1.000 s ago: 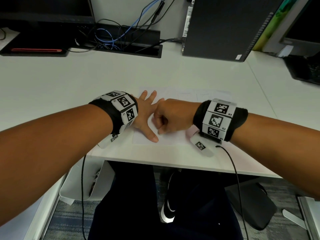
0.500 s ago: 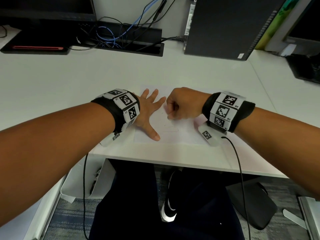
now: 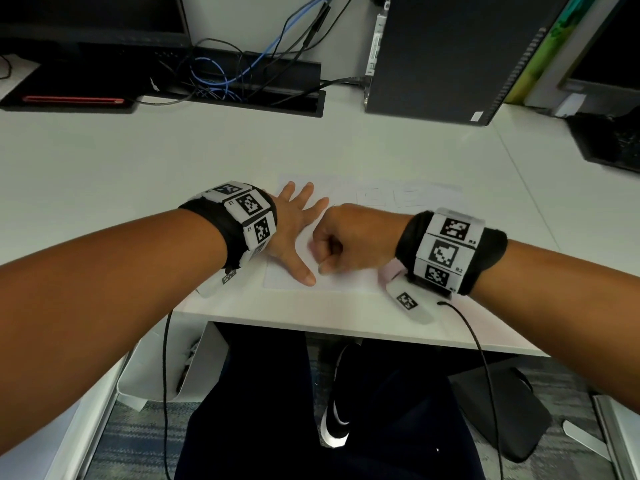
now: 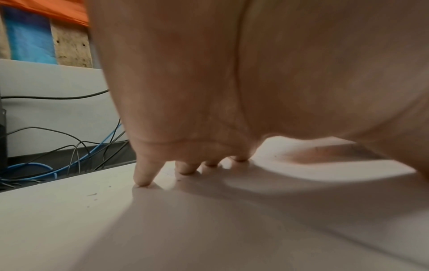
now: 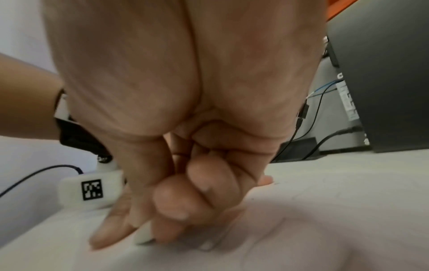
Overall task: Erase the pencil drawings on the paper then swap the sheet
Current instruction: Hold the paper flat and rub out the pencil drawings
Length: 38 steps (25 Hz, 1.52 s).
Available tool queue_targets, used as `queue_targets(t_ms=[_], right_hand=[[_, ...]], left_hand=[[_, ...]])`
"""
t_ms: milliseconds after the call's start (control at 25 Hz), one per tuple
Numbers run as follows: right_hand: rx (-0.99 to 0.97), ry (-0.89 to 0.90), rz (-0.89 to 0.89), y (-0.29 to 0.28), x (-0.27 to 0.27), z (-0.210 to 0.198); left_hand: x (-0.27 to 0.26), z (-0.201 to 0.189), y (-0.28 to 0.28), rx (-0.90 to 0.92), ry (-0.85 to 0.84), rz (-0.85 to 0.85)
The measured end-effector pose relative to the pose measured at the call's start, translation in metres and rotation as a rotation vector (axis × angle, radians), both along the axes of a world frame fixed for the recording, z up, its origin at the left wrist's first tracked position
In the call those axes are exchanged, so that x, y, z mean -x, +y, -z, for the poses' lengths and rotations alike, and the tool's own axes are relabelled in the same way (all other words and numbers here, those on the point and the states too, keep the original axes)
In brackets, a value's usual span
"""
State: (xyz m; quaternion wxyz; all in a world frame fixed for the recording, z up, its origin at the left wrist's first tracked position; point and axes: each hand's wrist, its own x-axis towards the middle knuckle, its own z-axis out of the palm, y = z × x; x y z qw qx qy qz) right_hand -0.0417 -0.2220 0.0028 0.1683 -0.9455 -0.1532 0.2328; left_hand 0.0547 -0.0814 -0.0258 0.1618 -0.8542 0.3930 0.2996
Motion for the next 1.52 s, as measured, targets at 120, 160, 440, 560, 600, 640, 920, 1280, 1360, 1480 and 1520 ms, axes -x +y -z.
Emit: queue_targets(t_ms=[120, 160, 440, 560, 600, 640, 920, 1280, 1360, 1480, 1520], right_hand=[[0.024, -0.062, 0.075, -0.013, -0.01, -0.003], [0.036, -0.077, 0.117, -0.019, -0.015, -0.005], [0.048, -0.051, 0.099, -0.021, -0.012, -0.002], [0.045, -0.076, 0.175, -0.03, -0.017, -0.002], [0.047, -0.078, 0.167, -0.029, -0.017, -0.001], [0.046, -0.071, 0.159, -0.03, -0.017, 0.0], [-0.023, -0.013, 0.069, -0.017, -0.003, 0.003], [0.005, 0.01, 0.07, -0.02, -0.003, -0.001], [0.016, -0.039, 0.113, -0.027, -0.006, -0.002], [0.021, -0.085, 0.174, -0.037, -0.01, -0.003], [0.024, -0.056, 0.143, -0.035, -0.007, -0.002]], left_hand=[[0.001, -0.001, -0.001, -0.007, -0.002, 0.0], [0.002, -0.002, -0.001, -0.01, 0.001, -0.011], [0.002, -0.005, -0.001, -0.037, -0.009, 0.003], [0.006, -0.01, -0.004, -0.038, -0.023, -0.007], [0.008, -0.012, -0.007, -0.032, -0.018, -0.008], [0.01, -0.011, -0.01, -0.015, 0.001, -0.012], [0.016, -0.002, -0.012, 0.059, 0.037, -0.005], [0.015, -0.003, -0.013, 0.025, 0.008, 0.007], [0.016, -0.003, -0.014, 0.018, 0.005, 0.009], [0.017, -0.005, -0.014, 0.008, -0.004, 0.003], [0.017, -0.006, -0.014, 0.004, -0.005, 0.001]])
